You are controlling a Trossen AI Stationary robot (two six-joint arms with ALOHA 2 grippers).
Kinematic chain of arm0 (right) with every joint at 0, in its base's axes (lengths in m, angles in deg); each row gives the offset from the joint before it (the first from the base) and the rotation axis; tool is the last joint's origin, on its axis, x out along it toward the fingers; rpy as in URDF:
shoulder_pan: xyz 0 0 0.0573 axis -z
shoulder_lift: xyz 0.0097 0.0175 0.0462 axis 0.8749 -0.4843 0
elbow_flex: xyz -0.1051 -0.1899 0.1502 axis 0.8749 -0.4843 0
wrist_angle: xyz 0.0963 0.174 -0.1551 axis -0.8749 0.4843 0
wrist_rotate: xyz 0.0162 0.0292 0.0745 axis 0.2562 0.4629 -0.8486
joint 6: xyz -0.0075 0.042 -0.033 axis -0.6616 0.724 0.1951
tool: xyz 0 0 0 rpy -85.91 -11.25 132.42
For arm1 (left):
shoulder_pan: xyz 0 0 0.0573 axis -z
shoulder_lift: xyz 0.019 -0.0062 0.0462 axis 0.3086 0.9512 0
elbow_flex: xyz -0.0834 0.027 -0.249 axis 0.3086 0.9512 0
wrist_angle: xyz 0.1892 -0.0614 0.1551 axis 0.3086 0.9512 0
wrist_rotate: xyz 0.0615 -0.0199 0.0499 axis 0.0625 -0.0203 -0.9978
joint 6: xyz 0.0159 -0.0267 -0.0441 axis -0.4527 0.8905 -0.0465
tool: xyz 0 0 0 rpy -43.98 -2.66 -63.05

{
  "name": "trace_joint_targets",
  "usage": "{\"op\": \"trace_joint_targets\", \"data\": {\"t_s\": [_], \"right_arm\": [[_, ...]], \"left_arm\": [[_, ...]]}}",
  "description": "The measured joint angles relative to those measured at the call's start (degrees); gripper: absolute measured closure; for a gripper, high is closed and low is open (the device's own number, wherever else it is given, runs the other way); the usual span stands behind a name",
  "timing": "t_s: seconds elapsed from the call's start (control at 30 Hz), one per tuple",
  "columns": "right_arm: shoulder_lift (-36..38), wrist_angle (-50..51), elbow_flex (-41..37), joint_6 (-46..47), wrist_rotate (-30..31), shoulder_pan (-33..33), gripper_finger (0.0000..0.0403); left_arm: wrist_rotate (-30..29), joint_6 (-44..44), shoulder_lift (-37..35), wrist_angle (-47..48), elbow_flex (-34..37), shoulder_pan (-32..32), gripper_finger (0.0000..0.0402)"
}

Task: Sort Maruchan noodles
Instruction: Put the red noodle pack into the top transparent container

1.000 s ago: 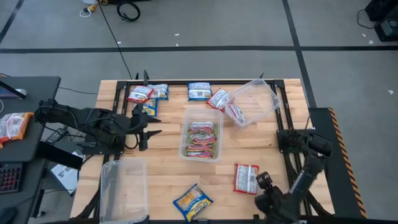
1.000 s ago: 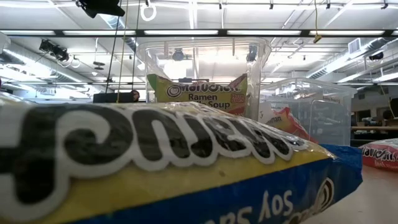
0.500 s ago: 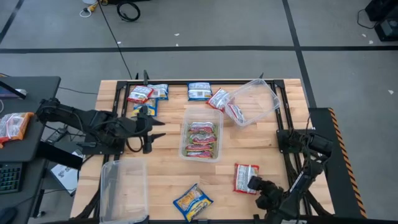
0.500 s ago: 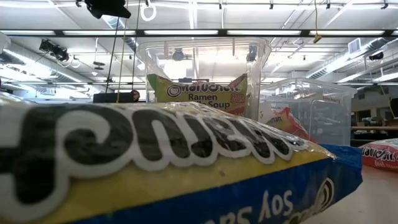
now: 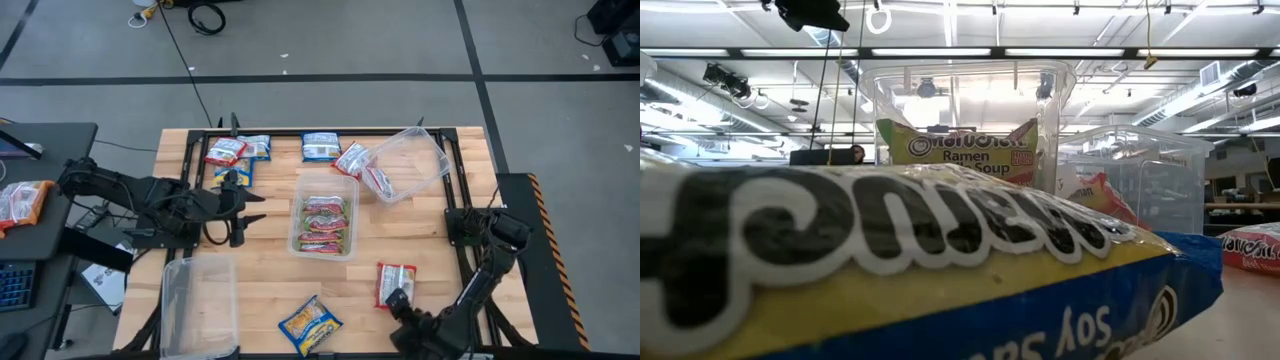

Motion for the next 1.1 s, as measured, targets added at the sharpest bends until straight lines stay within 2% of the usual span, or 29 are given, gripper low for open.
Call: {"op": "trace_joint_targets", "data": {"t_s": [0.13, 0.3, 0.4, 0.53, 0.6, 0.67, 0.73, 0.83, 0.9, 0.97, 1.1], "right_arm": [[0.00, -4.31, -1.25, 6.81, -0.84, 0.39, 0.0211], [0.02, 3.57, -6.98, 15.78, -7.67, -0.84, 0.0211], [-0.05, 15.49, -10.18, 16.90, -13.63, -2.66, 0.0211], [0.00, 31.36, -9.82, 17.40, -14.41, -4.44, 0.0211], [0.59, 29.24, -8.44, 17.16, -13.15, -4.30, 0.0211], [1.84, 24.86, -7.43, 21.16, -10.64, -3.64, 0.0211], [2.66, 21.55, -7.38, 31.67, -7.51, -2.62, 0.0211], [2.76, 25.28, -8.73, 51.27, -5.67, -0.52, 0.0211], [2.82, 28.21, -10.82, 61.10, -7.58, 0.84, 0.0211], [2.82, 27.98, -13.26, 66.41, -11.92, 2.24, 0.0211], [2.82, 17.56, -17.61, 65.07, -17.97, 4.98, 0.0211]], "left_arm": [[0.00, -0.11, 0.00, -0.04, 0.00, 0.00, 0.0205], [0.00, 0.08, 0.00, 0.07, 0.00, -0.01, 0.0205], [0.00, 0.14, 0.00, 0.53, 0.00, 0.00, 0.0205], [0.00, 0.42, 0.00, 1.03, 0.00, -0.01, 0.0205], [0.01, 1.19, 0.00, 1.66, 0.00, -0.01, 0.0205], [0.01, 1.22, 0.00, 2.08, 0.00, -0.01, 0.0205], [0.01, 1.22, 0.00, 2.20, 0.00, -0.02, 0.0205], [0.00, 0.94, 0.00, 2.12, 0.00, -0.02, 0.0205], [0.00, 0.74, 0.00, 1.87, 0.00, 0.00, 0.0205], [0.00, 0.78, 0.00, 1.85, 0.00, -0.02, 0.0205], [0.02, 1.20, 0.00, 2.05, 0.00, -0.01, 0.0205]]}}
